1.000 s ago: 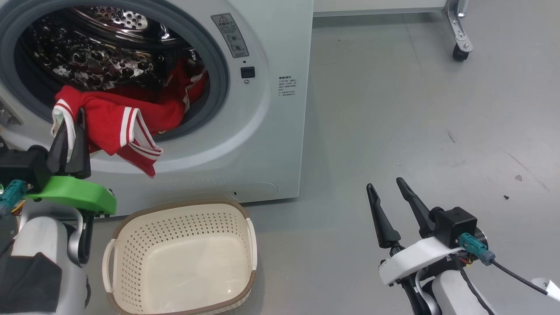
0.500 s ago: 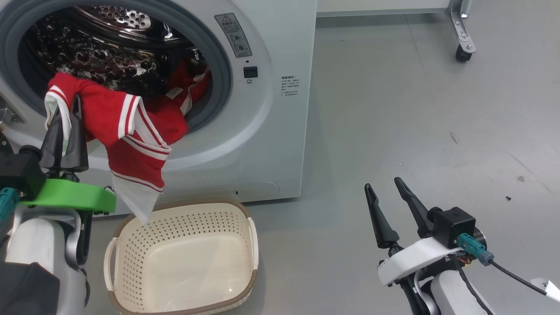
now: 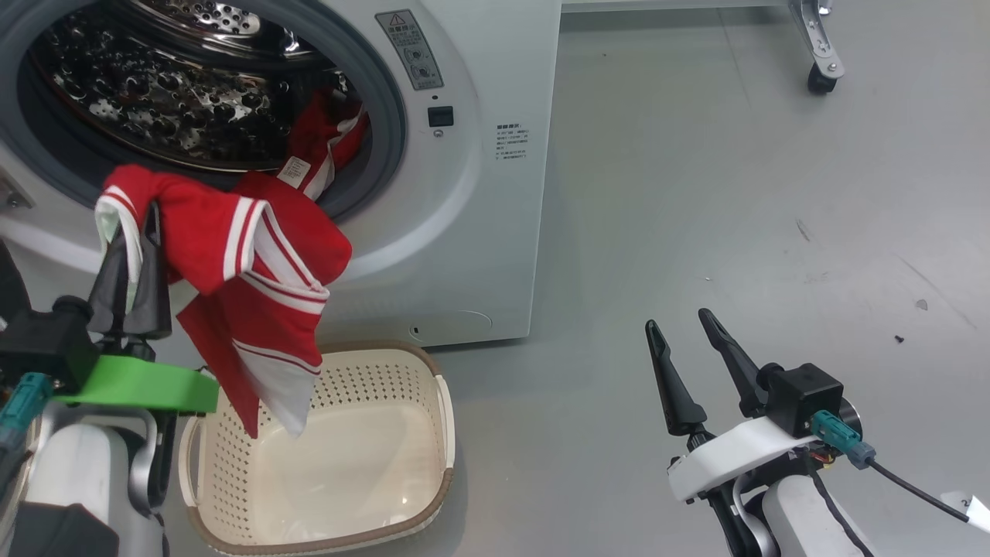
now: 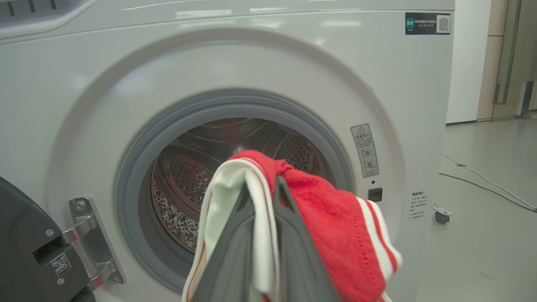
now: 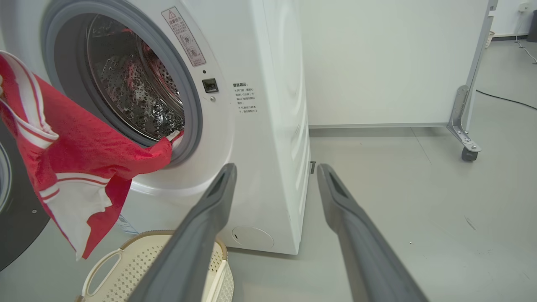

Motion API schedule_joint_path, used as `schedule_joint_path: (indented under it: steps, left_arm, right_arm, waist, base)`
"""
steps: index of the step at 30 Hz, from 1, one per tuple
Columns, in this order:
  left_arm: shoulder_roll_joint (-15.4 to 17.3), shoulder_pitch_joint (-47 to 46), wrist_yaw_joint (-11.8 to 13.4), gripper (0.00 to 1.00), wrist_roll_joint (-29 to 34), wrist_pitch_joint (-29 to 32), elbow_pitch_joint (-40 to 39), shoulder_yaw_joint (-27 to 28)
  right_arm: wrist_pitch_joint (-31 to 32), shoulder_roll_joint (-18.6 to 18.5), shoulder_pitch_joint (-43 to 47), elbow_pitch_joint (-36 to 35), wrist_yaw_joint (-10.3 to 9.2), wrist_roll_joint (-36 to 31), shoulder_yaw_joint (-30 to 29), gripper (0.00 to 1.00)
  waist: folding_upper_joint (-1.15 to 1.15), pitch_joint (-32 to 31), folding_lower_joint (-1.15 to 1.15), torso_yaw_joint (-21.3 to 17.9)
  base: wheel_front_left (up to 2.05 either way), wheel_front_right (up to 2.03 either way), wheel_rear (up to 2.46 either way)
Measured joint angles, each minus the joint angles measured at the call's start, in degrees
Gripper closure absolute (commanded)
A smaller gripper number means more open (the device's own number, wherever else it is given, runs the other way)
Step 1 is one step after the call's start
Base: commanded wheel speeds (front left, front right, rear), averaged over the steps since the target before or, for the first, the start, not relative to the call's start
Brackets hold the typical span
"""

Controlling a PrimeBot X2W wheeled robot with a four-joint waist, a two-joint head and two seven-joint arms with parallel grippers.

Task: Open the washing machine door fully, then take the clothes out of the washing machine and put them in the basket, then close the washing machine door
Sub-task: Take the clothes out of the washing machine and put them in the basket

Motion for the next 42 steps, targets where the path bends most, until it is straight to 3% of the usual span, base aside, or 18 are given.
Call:
schedule_joint_path:
  steps: [19,31,42]
  left_arm:
    - [0.1,6.9,0.0,1.0,-0.1,3.8,9.3,-1.3]
    - [2.1,6.4,0.2,1.0,0.2,6.8,15.9,-0.9]
    - [3.9,0.1,0.2,1.0,1.3,9.2,20.4,-1.8]
  right_arm:
    - [0.0,0.0,-1.2,-1.3,0.18,-0.4,0.7,0.0]
    - [0.0,0.0,-3.3,-3.5,0.16,-0.4,0.6,0.0]
    - [0.0,0.0,-5.4,-5.4,-0.07,-0.4,0.6,0.0]
  waist:
    - [0.0,6.3,0.0,-2.8]
    - [0.0,12.5,0.0,-5.9]
    - [0.0,18.9,0.0,-8.3]
  base:
    - [0.0,0.0,0.0]
    - [0.0,0.0,0.0]
    - [0.0,0.0,0.0]
